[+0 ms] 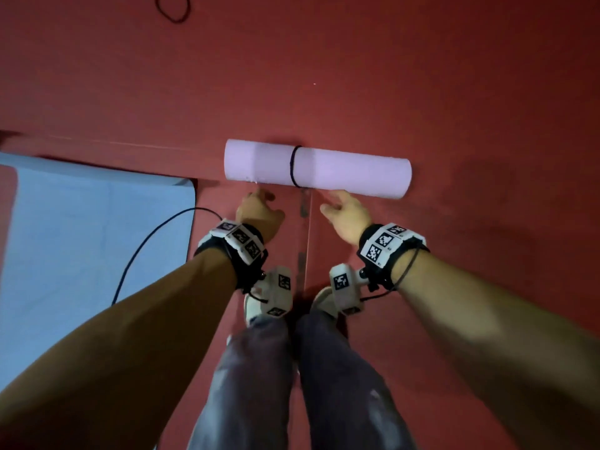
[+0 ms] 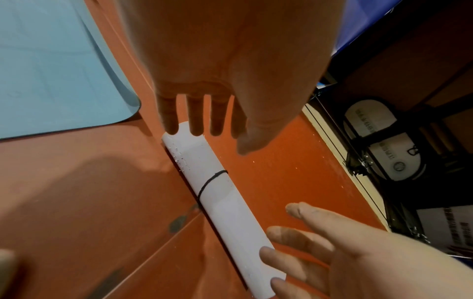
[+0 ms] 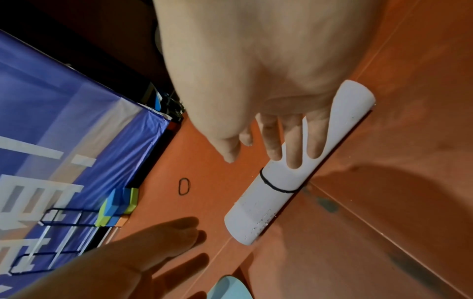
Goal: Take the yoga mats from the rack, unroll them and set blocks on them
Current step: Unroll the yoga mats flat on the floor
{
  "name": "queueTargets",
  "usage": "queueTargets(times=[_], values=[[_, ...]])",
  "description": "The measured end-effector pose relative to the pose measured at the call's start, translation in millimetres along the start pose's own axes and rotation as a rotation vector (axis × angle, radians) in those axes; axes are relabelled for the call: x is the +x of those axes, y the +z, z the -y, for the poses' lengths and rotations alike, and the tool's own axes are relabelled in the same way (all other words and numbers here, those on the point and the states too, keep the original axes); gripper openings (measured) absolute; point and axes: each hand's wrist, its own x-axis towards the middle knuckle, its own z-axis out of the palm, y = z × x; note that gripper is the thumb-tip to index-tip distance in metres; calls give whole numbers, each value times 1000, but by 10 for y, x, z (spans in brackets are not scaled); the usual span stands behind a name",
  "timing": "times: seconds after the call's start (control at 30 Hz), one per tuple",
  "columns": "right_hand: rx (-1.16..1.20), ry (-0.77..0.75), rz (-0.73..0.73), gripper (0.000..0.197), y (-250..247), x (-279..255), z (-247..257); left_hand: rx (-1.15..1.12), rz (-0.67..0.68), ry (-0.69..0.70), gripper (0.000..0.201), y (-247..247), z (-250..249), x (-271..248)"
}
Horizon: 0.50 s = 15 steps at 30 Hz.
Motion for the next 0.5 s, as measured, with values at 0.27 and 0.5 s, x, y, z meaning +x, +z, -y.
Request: queueTargets(times=[0.27,0.5], values=[[1,38,21,39,239,1395,428,-29,46,-35,46,-137,-63,1318],[-106,105,-43,28,682,2525,227,-91,220,-79,47,304,67,2161]])
